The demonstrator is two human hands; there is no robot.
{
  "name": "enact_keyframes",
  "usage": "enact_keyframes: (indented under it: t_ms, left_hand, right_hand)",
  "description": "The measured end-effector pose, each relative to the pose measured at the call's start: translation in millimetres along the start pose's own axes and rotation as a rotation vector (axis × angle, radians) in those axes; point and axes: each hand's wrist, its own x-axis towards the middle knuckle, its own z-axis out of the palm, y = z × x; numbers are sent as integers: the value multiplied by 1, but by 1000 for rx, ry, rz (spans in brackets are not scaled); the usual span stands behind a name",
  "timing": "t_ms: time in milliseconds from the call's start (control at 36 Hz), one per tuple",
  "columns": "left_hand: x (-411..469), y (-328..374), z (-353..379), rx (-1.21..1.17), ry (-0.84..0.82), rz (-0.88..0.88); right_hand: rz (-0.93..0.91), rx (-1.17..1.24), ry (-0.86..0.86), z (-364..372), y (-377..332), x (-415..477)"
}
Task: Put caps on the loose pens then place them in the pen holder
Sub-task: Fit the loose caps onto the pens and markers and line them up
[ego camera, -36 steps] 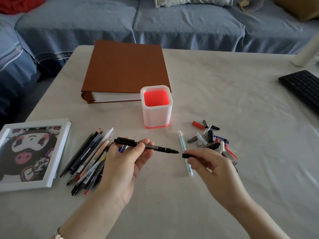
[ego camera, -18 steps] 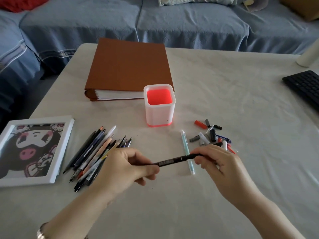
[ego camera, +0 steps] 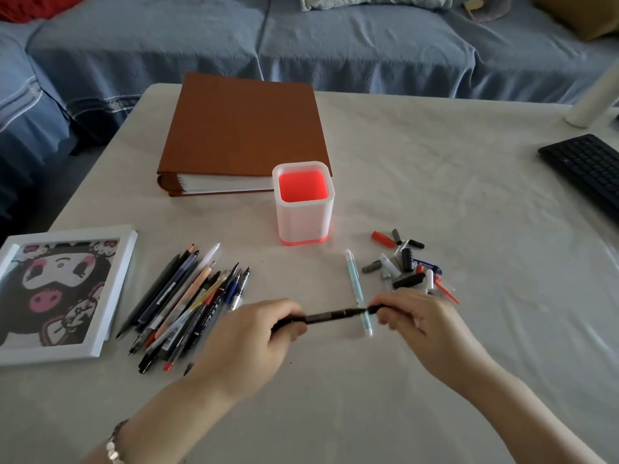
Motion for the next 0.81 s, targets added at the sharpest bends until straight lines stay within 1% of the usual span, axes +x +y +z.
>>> enact_keyframes:
  t_ms: [83,167,222,306,333,417,472,528,611,667,750,806]
  left_hand:
    - [9,-7,-5,-47,44,-107]
    - [13,-9,-7,-49,44,-176]
    - [12,-6,-5,-62,44,-195]
    - [10,-1,-2,-85,44,-215]
    - [10,0,-2,-90,42,-222]
    - [9,1,-2,-97,40,-229]
    - [8,1,-2,-101,40,-226]
    - [8,3,-2,-102,42,-223]
    - [7,4,-2,-103,58,-224]
    - [7,5,-2,-110,63,-227]
    - [7,5,-2,-114,59,-224]
    - [7,4,-2,-113,58,-215]
  right_hand:
    - [66,-100,118,-12,21,8]
    - [138,-212,169,-19,39,19]
    - [188,-258,166,-19,46,26]
    - [172,-318,97,-22,48,37]
    - [168,-311,106,-25,47,42]
    - [246,-270,253,-36,50,60]
    - [304,-295,318,-42,61,74]
    - [336,-343,303,-45,72,86]
    - [382,-428,197,-45,85,101]
    - [413,-443,164,-44,89,106]
    - [425,-470,171,-43,91,106]
    - [407,-462,206,-45,87,100]
